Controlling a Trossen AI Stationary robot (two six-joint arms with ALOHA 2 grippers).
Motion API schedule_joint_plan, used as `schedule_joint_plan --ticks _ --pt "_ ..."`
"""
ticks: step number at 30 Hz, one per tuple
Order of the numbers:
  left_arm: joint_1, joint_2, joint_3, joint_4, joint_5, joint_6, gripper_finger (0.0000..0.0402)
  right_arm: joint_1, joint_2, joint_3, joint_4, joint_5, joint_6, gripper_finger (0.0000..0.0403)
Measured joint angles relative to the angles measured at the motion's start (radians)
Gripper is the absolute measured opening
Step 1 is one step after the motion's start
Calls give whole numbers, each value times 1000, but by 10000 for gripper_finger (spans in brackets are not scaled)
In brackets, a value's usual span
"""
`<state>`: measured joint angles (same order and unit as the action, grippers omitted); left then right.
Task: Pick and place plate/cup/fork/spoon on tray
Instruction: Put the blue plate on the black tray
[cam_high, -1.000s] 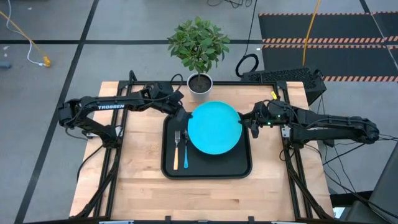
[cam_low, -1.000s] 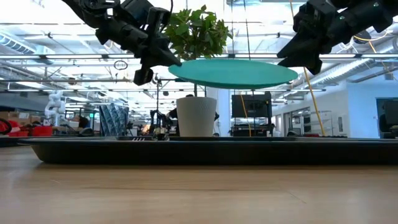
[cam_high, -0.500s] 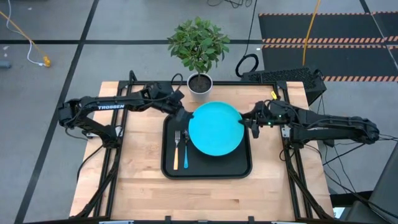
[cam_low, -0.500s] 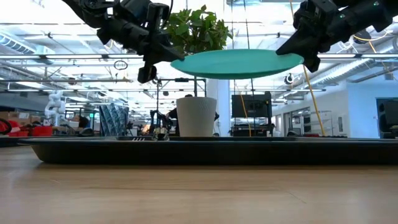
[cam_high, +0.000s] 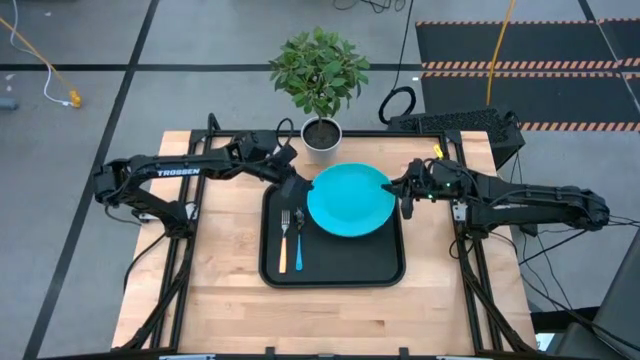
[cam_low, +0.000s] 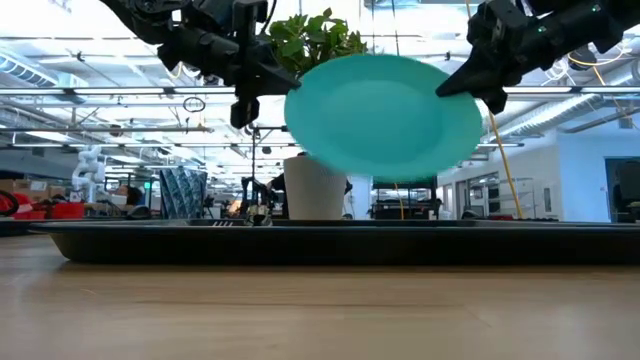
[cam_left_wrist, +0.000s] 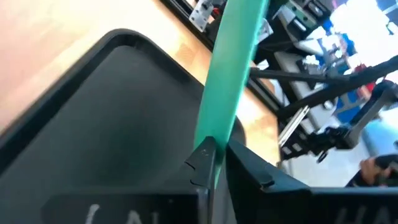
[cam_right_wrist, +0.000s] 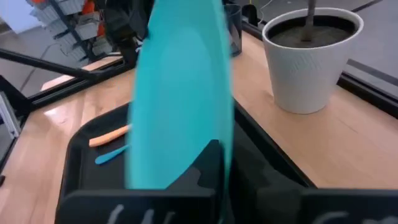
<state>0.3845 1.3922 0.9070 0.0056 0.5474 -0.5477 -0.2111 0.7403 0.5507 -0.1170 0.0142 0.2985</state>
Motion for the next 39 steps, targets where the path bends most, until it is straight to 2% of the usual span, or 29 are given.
schedule_joint_plan --ticks 8,12,16,21,23,26,34,39 --pt "17 -72 1 -82 -36 222 65 2 10 -2 -110 -19 59 0" --pt "31 -130 1 -127 -76 301 66 3 11 -37 -52 -19 99 0" --pt "29 -190 1 -148 -151 394 66 3 10 -44 -19 -36 117 0" --pt "-7 -242 0 -187 -296 611 67 2 43 -44 -30 -115 207 0" --pt "-27 -246 0 -178 -348 691 67 2 81 -42 -33 -125 242 0" --pt "-53 -243 0 -183 -371 749 67 2 172 -24 -58 -122 262 0" --pt "-80 -262 0 -123 -375 766 67 -19 445 95 -55 -176 267 0" --pt "-83 -291 0 -116 -374 779 67 -22 559 114 -54 -183 303 0"
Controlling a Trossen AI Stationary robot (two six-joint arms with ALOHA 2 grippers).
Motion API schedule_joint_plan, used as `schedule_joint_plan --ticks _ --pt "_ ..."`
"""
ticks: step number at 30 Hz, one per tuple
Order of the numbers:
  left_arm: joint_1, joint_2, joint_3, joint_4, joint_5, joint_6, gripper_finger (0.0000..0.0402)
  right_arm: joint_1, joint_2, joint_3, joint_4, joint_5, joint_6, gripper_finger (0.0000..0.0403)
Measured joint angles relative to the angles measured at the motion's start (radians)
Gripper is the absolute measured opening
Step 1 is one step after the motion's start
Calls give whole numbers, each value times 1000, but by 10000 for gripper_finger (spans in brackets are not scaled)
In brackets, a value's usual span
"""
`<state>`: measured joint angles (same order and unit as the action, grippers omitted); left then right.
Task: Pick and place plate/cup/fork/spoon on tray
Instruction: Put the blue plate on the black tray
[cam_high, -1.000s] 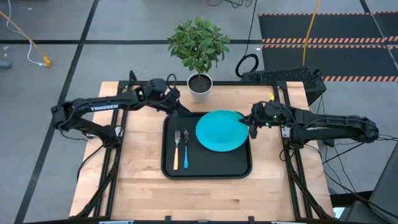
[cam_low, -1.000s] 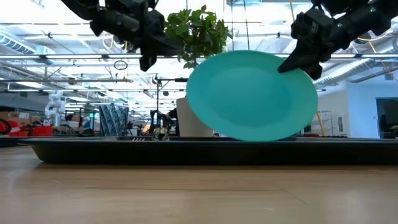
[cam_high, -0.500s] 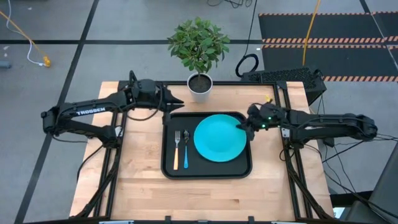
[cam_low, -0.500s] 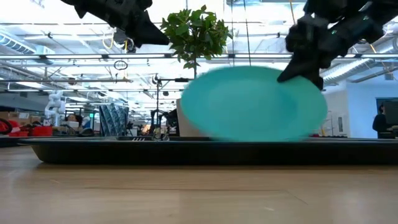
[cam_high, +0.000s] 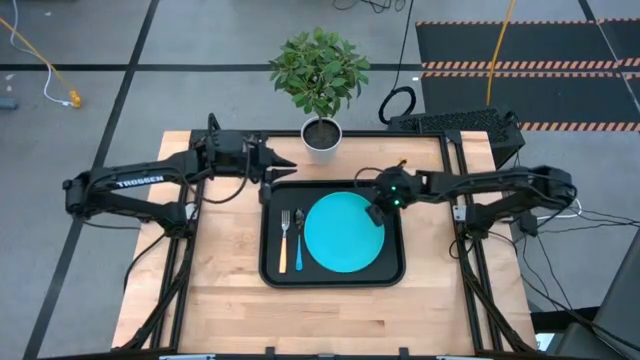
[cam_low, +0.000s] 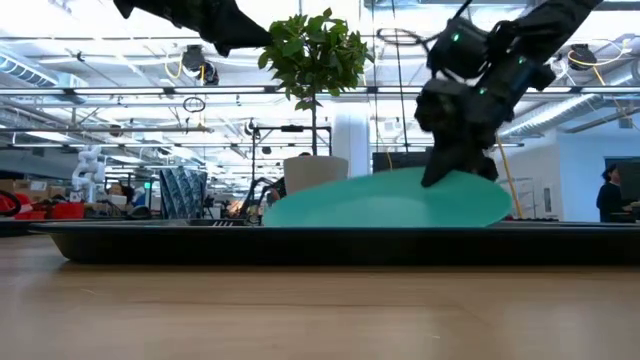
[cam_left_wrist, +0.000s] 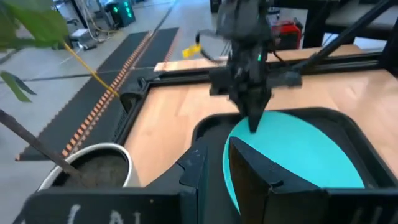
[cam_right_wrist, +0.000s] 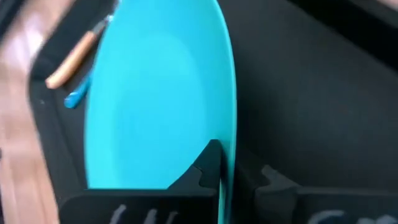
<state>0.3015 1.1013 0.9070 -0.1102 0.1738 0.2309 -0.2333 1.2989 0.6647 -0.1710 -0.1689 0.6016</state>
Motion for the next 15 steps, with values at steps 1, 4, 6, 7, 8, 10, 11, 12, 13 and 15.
schedule_joint_plan --ticks 1,4,6,7,8,10,11,12,13,15 --pt "-3 -6 0 3 0 -1 67 -1 16 0 -2 -1 13 0" --pt "-8 -25 0 -18 1 0 67 -1 49 0 0 -1 46 1" --pt "-16 -33 0 -41 1 0 67 0 59 0 2 -1 66 1" --pt "-20 -41 0 -60 1 0 67 0 62 0 6 -1 74 1" --pt "-24 -49 0 -75 1 0 67 0 65 0 16 -1 82 1" --pt "-32 -65 0 -91 1 1 67 2 72 0 39 -6 93 1" --pt "-37 -74 0 -110 0 4 67 4 76 0 44 -12 95 1" --pt "-39 -84 0 -129 0 8 67 6 80 0 47 -14 97 1" --pt "-44 -95 0 -143 1 15 67 6 85 0 47 -15 106 1" --pt "-56 -117 0 -161 1 24 67 6 91 0 47 -15 120 1"
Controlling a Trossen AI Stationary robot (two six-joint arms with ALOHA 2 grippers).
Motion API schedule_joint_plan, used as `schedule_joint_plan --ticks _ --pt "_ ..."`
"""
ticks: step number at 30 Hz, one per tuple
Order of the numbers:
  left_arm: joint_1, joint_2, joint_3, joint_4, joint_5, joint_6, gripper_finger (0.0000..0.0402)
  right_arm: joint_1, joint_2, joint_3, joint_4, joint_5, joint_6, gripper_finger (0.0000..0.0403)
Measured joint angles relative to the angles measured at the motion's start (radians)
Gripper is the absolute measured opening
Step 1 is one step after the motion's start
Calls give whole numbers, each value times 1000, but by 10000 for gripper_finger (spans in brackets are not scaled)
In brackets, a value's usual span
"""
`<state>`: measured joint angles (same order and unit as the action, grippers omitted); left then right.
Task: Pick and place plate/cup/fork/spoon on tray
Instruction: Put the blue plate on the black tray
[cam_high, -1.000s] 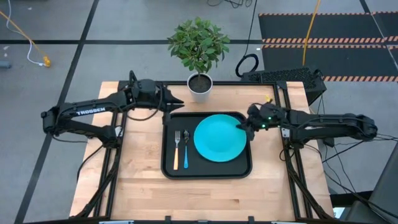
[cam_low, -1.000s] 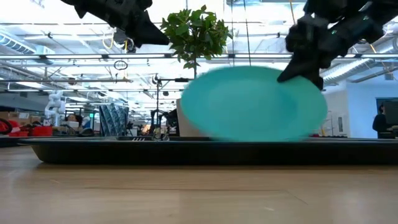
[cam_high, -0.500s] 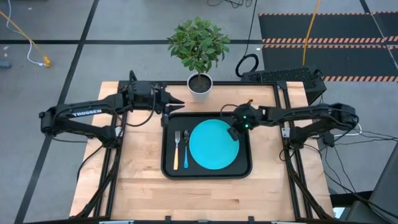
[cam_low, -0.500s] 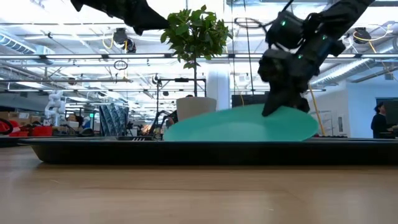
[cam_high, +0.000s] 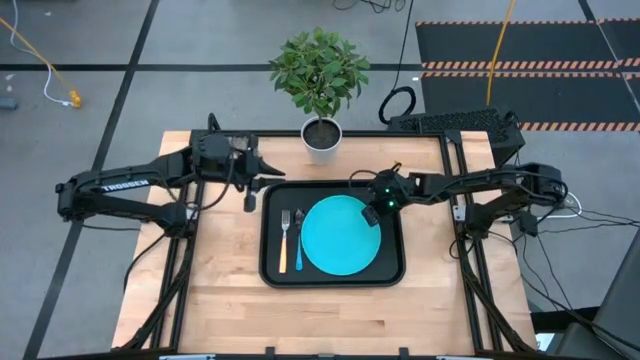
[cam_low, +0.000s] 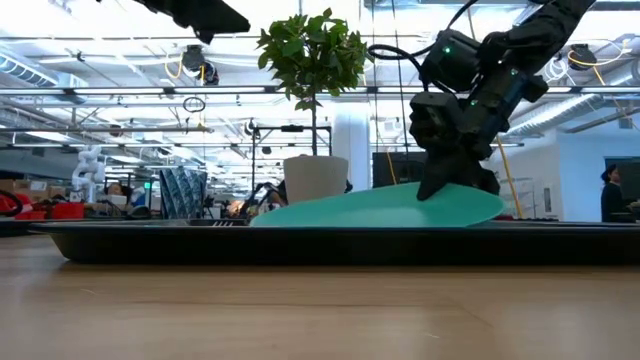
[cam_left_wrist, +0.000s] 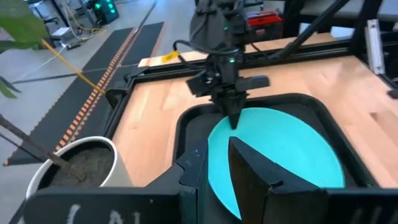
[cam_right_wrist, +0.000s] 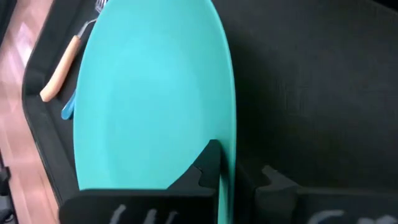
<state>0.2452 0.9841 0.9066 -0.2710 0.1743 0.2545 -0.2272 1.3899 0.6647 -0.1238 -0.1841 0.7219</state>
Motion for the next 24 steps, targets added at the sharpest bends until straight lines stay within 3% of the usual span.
schedule_joint_plan --ticks 18,24 --pt "-19 -58 -68 -34 -1 -54 67 0 82 -1 56 6 -6 1" --pt "-19 -58 -68 -36 -1 -61 67 0 82 -2 49 86 -31 35"
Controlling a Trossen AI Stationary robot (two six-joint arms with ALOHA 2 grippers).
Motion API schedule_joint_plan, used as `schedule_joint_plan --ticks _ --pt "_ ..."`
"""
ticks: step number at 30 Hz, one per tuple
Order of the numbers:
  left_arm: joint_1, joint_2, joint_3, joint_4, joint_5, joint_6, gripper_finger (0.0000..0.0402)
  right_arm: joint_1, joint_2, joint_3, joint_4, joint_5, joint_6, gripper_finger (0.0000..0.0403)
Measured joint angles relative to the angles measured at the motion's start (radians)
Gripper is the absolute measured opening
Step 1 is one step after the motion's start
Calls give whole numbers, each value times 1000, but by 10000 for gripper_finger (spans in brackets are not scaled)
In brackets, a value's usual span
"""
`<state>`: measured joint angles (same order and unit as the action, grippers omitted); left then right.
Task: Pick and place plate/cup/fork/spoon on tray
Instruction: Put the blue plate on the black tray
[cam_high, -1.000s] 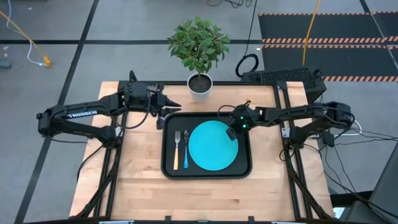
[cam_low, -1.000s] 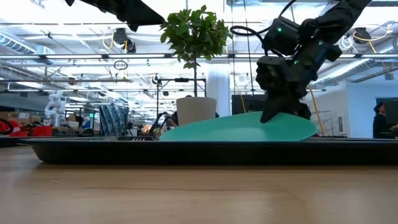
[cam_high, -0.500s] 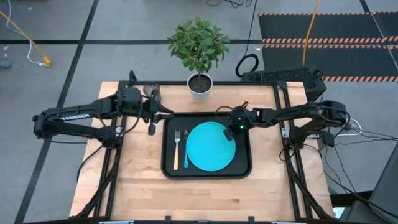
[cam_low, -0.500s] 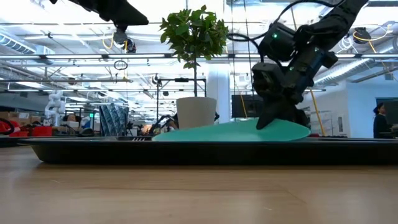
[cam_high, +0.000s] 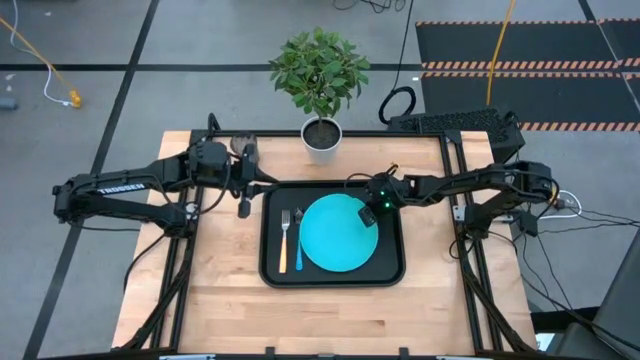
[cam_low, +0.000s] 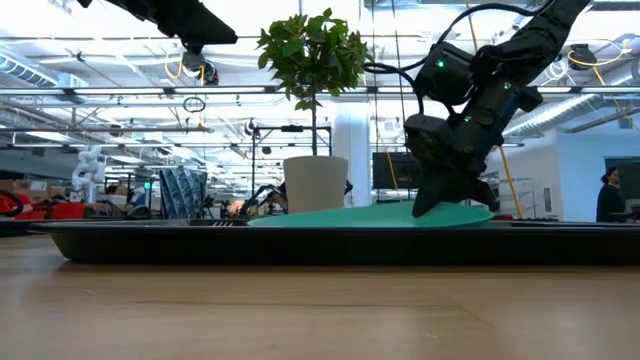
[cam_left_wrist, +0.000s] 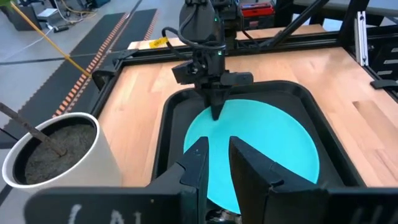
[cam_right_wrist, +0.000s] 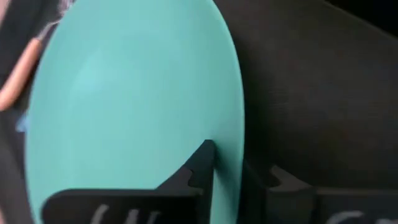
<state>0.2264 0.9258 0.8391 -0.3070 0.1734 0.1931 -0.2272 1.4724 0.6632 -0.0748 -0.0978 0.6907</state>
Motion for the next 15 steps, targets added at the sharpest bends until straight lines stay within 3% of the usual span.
schedule_joint_plan --ticks 8,15 --pt "0 0 0 -16 0 -13 67 11 1 -2 -16 4 -5 108" --pt "0 0 0 -20 0 -12 67 71 1 -2 -11 -6 -1 129"
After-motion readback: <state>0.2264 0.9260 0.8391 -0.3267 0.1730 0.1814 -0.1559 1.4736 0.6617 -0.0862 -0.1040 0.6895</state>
